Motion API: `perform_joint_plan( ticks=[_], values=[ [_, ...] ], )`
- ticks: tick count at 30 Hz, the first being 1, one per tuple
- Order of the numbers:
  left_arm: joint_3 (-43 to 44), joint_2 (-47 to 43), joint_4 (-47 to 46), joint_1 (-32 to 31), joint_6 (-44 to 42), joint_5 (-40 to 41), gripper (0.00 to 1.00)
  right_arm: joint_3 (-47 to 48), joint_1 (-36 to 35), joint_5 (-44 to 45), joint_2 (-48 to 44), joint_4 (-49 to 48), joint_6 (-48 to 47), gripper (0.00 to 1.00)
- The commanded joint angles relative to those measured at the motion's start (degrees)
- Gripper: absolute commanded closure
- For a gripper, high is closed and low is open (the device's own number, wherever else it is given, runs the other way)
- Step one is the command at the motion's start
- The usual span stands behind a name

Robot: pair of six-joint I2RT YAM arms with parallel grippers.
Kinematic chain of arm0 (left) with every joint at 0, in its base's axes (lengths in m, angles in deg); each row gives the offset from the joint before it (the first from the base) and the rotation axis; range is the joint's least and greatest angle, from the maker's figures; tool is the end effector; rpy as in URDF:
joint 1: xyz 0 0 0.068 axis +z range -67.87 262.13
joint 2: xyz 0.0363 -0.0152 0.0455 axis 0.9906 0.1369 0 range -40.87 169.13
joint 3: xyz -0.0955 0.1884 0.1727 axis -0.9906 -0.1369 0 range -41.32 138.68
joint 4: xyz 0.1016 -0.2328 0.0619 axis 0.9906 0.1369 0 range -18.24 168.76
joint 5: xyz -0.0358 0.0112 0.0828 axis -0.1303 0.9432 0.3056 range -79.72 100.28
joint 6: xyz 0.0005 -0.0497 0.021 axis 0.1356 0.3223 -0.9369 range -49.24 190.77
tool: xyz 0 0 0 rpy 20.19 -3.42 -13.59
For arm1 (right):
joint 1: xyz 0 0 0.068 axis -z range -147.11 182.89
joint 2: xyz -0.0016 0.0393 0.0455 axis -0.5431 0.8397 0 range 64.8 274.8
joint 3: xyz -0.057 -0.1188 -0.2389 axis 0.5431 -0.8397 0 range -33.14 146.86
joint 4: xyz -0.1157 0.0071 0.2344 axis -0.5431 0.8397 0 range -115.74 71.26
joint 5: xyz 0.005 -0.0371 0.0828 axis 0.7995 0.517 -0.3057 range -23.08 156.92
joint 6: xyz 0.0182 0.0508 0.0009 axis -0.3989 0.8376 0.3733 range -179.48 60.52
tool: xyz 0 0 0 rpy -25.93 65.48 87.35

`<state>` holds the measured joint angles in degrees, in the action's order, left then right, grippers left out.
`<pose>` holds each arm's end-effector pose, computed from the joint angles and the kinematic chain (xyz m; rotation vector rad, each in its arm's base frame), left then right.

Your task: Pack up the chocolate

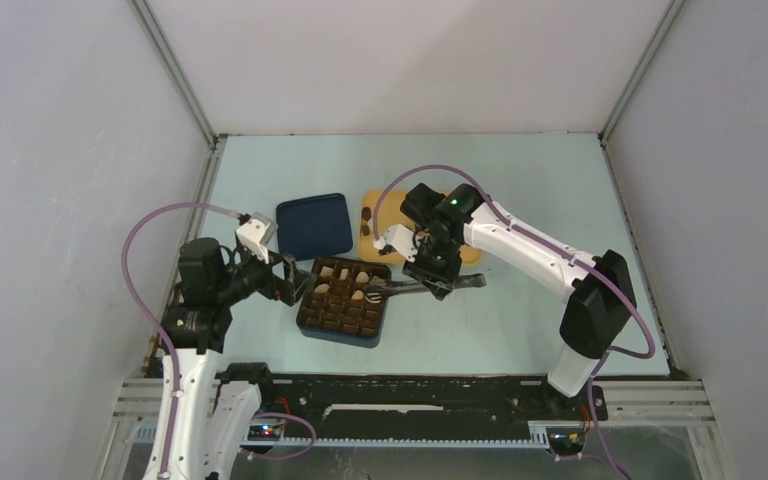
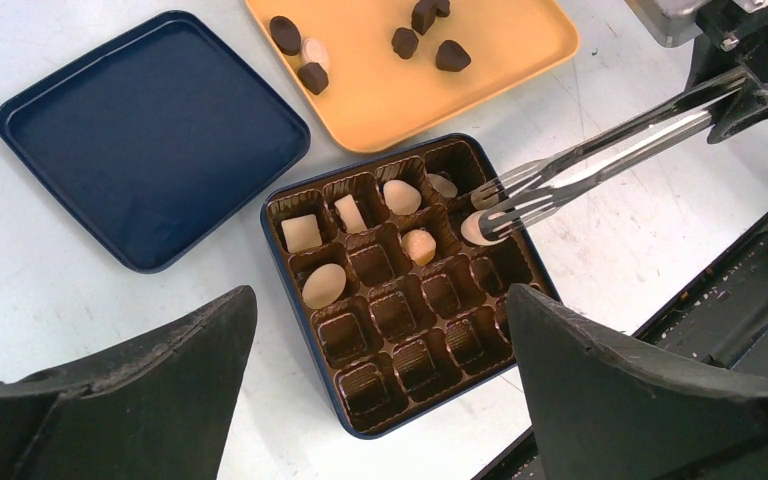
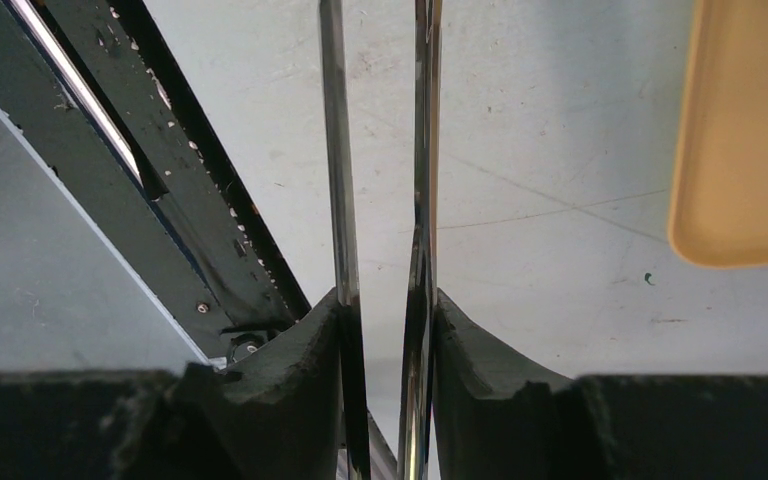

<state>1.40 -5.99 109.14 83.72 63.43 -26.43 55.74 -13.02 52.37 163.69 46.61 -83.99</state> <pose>0.1277 -0.0178 0.3067 0.4828 1.9637 -0.5667 0.2210 0.2410 0.2834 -1.7683 2.4606 0.4176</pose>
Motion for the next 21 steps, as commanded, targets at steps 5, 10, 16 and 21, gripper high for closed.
perform_joint_plan(
  ticks=[5,10,16,21],
  values=[
    [-0.8,-0.3,-1.5,0.4,0.8,-0.9,0.02,0.5,-0.2,2.0,-1.6,-0.1,-0.3,0.61],
    [-0.8,-0.3,-1.5,0.3,0.7,-1.0,0.02,1.5,0.3,2.2,-1.9,-0.4,-0.1,0.61],
    [-0.8,-0.3,-1.5,0.4,0.7,-1.0,0.02,4.0,3.5,2.6,-3.2,-0.7,0.1,0.64],
    [-0.8,-0.1,-1.5,0.4,0.7,-1.0,0.02,4.5,8.9,4.9,-4.4,-2.4,0.9,0.65]
  ],
)
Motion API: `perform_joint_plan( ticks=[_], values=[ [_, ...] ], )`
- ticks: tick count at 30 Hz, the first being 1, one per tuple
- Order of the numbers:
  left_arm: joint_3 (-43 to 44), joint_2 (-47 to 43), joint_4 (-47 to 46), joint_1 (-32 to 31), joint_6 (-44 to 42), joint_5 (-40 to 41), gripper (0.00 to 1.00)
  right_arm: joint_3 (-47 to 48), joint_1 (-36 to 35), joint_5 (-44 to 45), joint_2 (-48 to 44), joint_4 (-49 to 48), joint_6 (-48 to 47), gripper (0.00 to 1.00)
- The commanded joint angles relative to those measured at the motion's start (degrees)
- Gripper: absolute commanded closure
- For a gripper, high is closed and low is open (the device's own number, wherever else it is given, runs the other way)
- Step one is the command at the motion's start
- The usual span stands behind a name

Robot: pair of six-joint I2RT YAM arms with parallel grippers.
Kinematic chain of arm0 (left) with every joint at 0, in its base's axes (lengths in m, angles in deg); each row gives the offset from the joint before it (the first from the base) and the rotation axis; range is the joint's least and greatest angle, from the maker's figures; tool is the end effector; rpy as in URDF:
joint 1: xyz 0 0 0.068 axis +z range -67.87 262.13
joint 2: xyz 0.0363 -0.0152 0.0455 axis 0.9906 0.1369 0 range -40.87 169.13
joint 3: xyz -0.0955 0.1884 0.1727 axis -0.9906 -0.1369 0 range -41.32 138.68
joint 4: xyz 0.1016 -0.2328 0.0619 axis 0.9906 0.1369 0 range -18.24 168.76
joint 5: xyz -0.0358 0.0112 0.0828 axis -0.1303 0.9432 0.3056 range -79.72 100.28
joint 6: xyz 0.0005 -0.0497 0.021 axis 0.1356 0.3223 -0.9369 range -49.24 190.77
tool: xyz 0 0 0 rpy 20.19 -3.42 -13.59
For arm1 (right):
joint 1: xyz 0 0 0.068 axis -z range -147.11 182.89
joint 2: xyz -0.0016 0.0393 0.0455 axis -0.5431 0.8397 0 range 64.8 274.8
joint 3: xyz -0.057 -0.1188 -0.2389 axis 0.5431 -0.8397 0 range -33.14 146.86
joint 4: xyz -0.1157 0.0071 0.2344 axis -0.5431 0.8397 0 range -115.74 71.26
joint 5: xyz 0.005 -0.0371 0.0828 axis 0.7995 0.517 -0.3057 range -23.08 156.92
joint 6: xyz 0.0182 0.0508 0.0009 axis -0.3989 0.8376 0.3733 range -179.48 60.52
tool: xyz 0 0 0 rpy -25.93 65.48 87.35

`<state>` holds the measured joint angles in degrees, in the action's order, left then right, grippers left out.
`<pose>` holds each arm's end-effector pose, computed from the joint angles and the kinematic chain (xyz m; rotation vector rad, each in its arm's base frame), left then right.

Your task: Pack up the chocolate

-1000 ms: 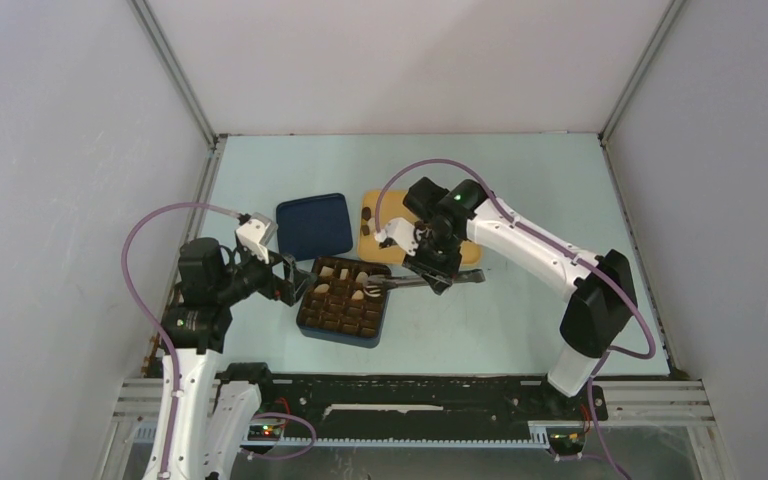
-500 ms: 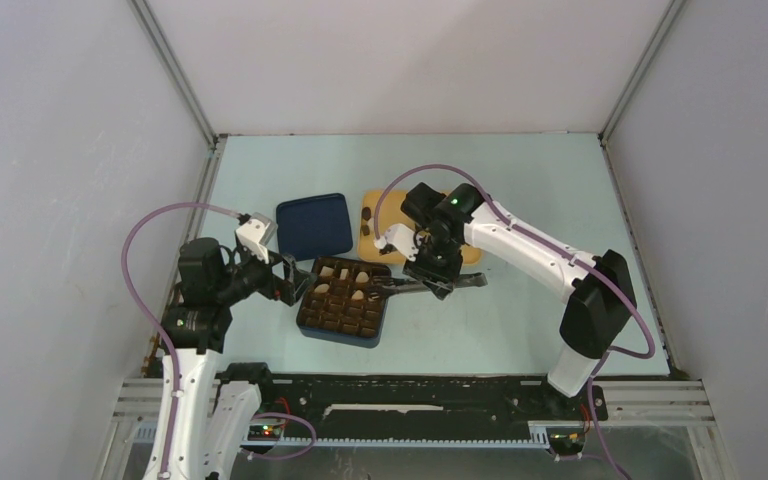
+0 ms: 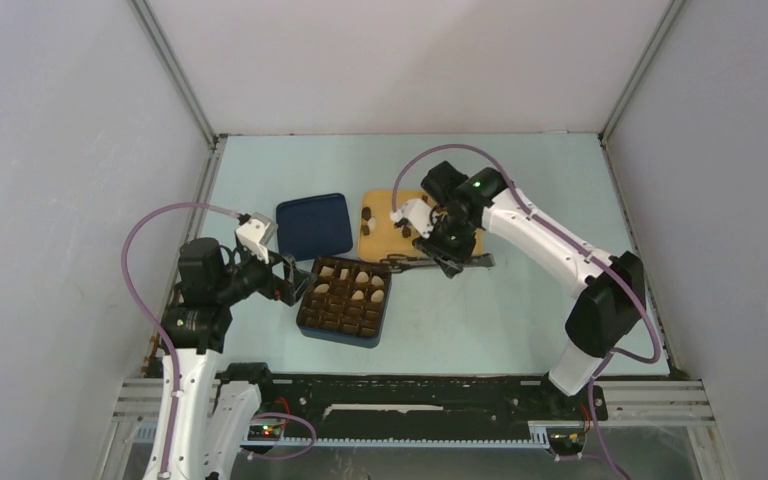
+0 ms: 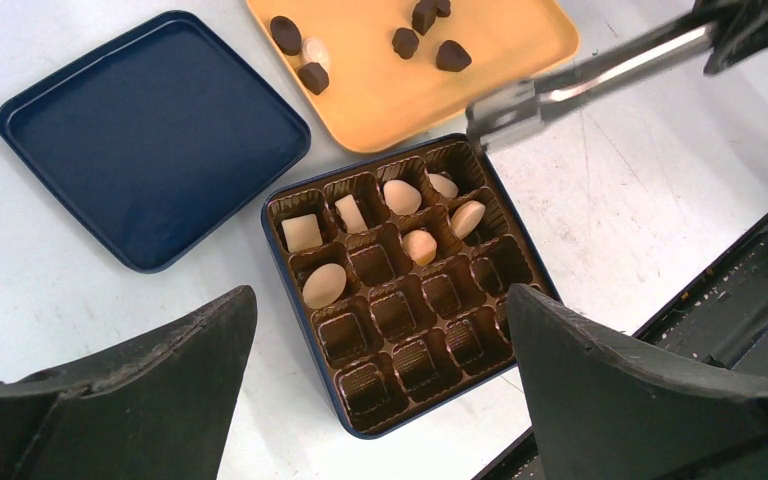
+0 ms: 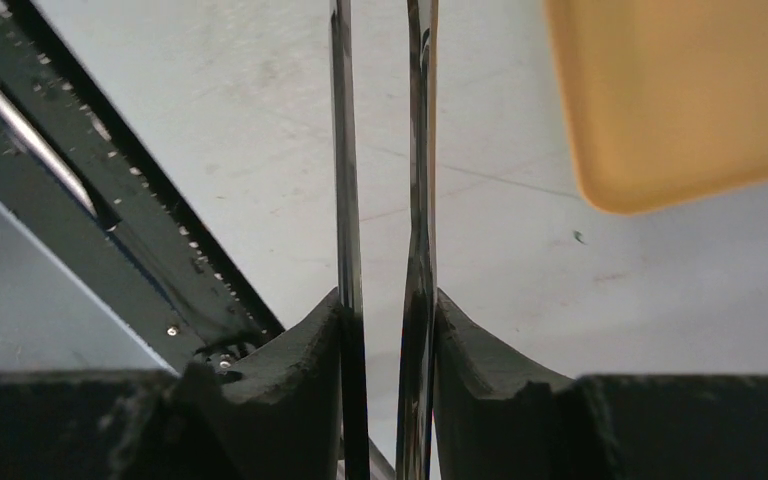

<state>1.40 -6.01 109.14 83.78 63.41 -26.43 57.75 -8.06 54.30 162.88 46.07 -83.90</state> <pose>0.1276 -0.0177 0.3067 0.4822 1.9634 -0.5657 0.2429 0.2211 0.2970 -1.6262 2.4757 0.3651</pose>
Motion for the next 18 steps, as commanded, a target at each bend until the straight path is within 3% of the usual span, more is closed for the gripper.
perform_joint_plan(
  ticks=[1,7,18],
  values=[
    [-0.8,-0.1,-1.5,0.3,0.8,-0.9,0.02,2.0,4.8,4.0,-3.6,-2.3,0.8,0.65],
    [-0.9,0.1,-1.6,0.3,0.9,-1.7,0.02,-2.4,8.9,9.6,-3.1,-5.6,0.4,0.61],
    [-0.9,0.2,-1.6,0.3,1.0,-1.7,0.02,-2.1,12.4,9.9,1.3,-8.4,0.6,0.58]
  ],
)
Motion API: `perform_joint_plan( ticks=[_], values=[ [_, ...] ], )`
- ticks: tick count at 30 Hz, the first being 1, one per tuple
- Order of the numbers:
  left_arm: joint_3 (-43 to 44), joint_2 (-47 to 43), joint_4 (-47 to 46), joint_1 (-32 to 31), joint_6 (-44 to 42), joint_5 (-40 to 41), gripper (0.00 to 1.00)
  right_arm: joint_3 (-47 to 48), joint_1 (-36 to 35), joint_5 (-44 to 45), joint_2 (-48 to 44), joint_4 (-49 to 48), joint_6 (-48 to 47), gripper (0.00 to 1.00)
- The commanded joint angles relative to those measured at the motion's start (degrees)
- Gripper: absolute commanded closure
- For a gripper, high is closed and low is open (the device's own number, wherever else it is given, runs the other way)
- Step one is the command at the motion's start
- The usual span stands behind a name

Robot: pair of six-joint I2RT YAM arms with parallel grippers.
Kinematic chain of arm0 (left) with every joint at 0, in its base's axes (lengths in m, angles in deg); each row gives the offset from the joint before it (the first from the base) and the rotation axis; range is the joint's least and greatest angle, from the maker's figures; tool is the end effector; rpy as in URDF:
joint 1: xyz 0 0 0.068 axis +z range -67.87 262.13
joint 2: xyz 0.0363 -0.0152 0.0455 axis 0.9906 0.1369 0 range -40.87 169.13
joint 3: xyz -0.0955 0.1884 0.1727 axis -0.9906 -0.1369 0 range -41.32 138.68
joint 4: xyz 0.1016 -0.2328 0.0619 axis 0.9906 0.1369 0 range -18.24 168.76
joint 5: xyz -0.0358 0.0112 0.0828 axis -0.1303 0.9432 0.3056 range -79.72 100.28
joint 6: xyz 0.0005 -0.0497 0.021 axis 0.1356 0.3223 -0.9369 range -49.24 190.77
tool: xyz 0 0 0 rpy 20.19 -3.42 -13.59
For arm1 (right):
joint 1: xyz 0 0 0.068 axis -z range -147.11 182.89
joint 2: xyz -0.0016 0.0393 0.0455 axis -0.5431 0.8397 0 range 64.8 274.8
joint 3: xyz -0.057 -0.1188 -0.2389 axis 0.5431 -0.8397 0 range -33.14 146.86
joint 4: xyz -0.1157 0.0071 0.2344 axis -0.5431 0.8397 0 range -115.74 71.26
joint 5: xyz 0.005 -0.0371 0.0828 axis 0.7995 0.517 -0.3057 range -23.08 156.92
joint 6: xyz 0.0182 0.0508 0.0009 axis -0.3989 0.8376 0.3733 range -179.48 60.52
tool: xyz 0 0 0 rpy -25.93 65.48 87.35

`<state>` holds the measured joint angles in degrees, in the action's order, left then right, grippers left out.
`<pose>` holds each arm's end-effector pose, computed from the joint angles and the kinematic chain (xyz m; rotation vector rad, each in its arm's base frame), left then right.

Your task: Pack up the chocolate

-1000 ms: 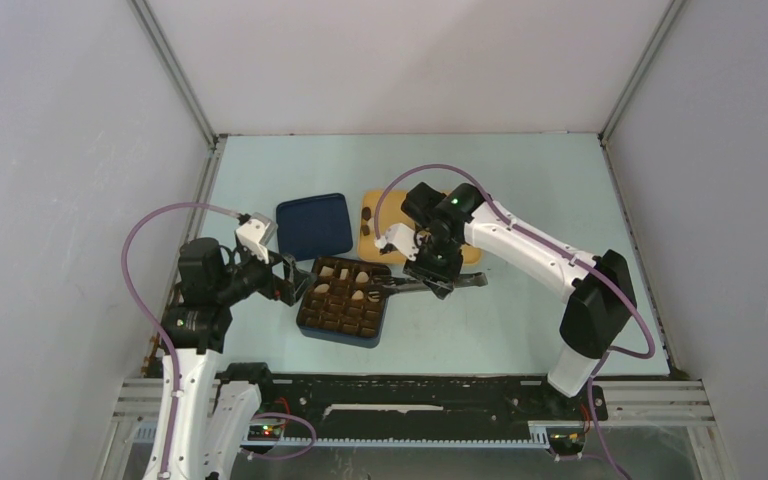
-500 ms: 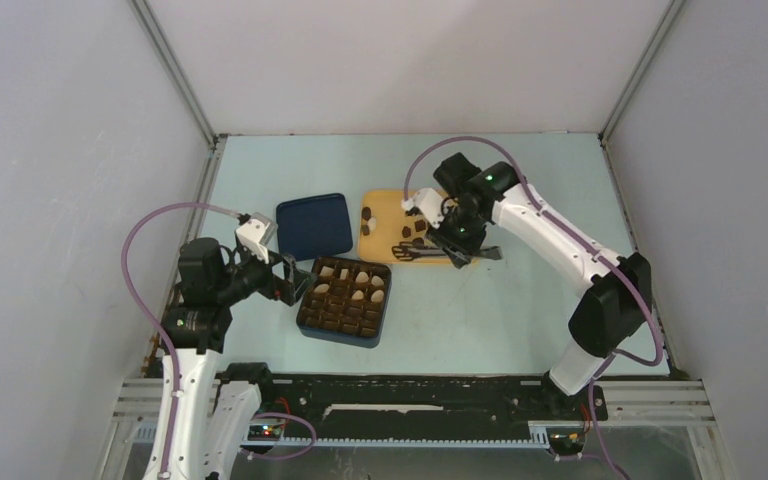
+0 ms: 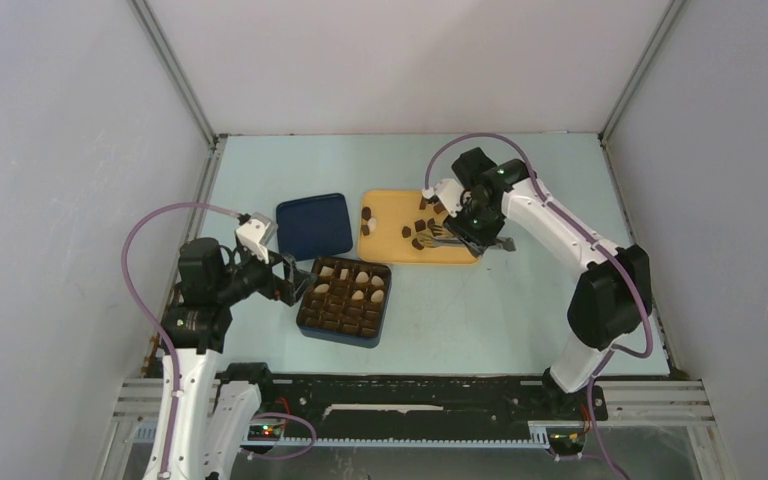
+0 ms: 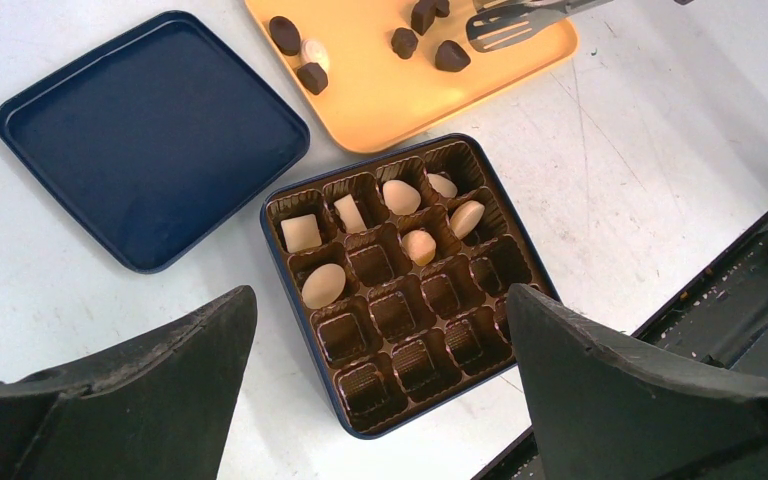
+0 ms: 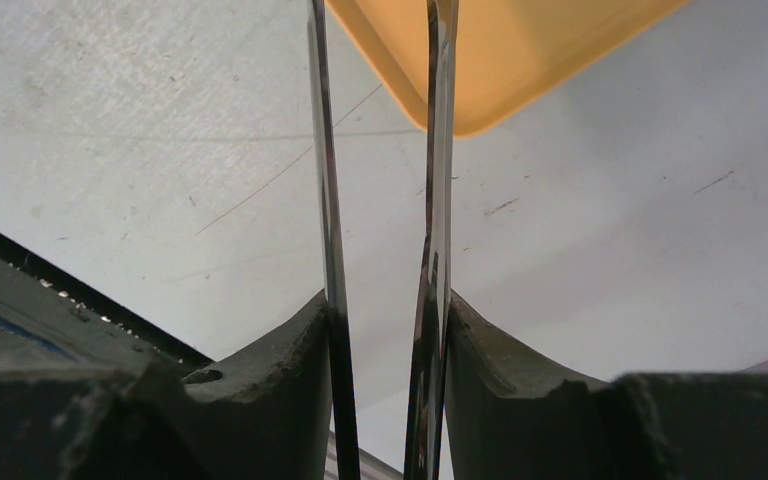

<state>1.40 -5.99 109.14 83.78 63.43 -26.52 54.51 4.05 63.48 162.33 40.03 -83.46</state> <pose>0.1277 -0.0177 0.3067 0.4827 1.9634 -0.5677 0.2910 0.1627 0.2862 -1.2964 2.5855 0.1022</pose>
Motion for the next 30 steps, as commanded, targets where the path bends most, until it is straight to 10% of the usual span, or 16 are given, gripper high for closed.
perform_joint_plan(
  ticks=[1,30],
  values=[
    [-0.9,0.2,-1.6,0.3,0.9,-1.5,0.02,1.5,0.3,0.5,2.4,-2.3,0.1,0.58],
    [-0.9,0.2,-1.6,0.3,1.0,-1.4,0.02,6.6,0.0,-2.9,9.0,-3.2,0.4,0.72]
  ],
)
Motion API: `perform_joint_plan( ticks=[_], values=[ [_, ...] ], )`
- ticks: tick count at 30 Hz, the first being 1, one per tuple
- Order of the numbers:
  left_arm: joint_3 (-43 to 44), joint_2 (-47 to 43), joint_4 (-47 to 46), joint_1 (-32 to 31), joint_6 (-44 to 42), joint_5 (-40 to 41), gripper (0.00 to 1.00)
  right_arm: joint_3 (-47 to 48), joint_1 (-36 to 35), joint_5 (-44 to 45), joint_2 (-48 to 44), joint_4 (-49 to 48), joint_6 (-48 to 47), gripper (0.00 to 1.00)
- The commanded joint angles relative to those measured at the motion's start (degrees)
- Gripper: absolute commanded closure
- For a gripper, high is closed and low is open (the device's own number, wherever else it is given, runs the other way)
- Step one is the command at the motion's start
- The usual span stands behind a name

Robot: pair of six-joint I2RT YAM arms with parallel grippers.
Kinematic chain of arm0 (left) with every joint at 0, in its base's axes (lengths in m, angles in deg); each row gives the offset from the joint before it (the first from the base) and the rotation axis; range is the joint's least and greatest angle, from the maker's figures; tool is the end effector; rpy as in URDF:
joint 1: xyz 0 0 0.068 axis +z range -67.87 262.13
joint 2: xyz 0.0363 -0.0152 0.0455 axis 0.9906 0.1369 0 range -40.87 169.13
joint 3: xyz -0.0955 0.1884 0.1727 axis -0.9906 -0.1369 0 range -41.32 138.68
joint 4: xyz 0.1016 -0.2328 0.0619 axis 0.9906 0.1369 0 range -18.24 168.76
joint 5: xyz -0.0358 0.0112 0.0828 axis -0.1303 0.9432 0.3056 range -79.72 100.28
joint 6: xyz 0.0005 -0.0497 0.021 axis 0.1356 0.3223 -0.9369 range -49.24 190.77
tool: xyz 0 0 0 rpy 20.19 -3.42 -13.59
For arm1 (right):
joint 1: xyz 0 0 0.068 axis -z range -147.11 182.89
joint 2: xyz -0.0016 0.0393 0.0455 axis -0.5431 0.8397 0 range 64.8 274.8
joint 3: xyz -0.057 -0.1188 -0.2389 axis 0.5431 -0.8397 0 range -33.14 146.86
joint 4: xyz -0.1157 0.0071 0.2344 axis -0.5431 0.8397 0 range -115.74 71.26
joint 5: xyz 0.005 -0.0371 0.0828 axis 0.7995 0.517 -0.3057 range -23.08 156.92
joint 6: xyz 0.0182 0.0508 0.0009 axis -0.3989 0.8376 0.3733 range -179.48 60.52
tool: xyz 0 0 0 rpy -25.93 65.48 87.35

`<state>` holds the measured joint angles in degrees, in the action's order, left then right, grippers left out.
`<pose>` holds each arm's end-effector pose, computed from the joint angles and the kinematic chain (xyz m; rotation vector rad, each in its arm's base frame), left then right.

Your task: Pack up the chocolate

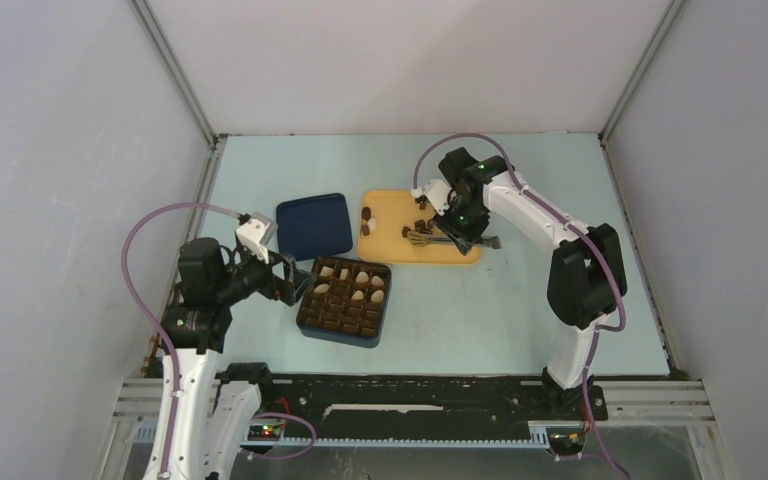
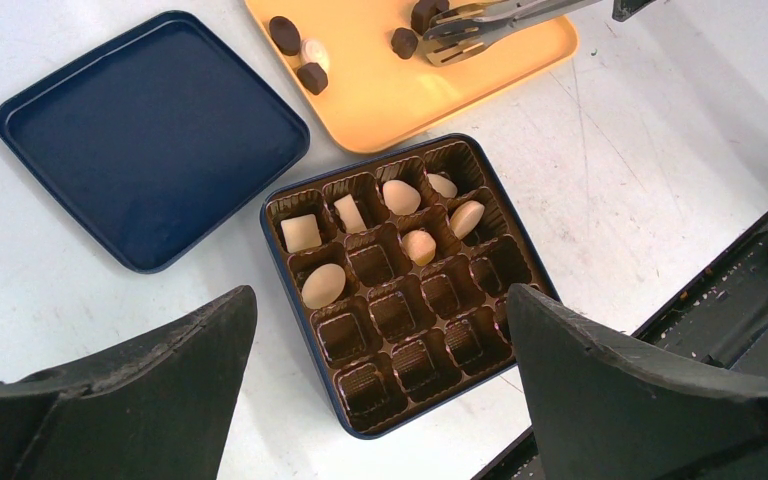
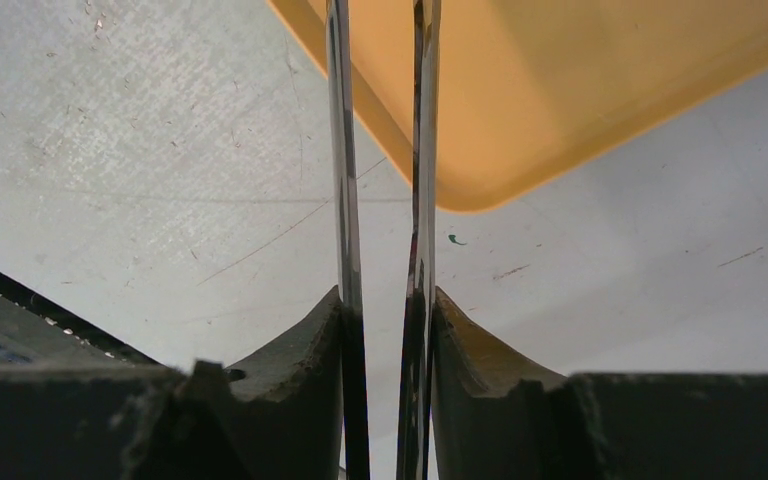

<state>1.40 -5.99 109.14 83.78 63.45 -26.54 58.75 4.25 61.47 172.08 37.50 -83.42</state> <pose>0.1277 -0.0177 0.3067 0.4826 1.9634 -0.5682 0.3249 0.1813 0.2512 -1.3164 2.6329 0.1520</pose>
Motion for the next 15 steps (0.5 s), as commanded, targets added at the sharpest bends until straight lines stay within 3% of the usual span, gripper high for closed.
perform_joint_plan(
  ticks=[1,15],
  values=[
    [-0.9,0.1,-1.7,0.3,1.1,-1.4,0.02,2.4,-0.3,-0.9,-0.8,-0.6,0.4,0.72],
    [-0.8,1.1,-1.9,0.4,1.1,-1.3,0.02,1.5,-1.4,0.4,-4.7,-1.1,0.2,0.78]
  ],
)
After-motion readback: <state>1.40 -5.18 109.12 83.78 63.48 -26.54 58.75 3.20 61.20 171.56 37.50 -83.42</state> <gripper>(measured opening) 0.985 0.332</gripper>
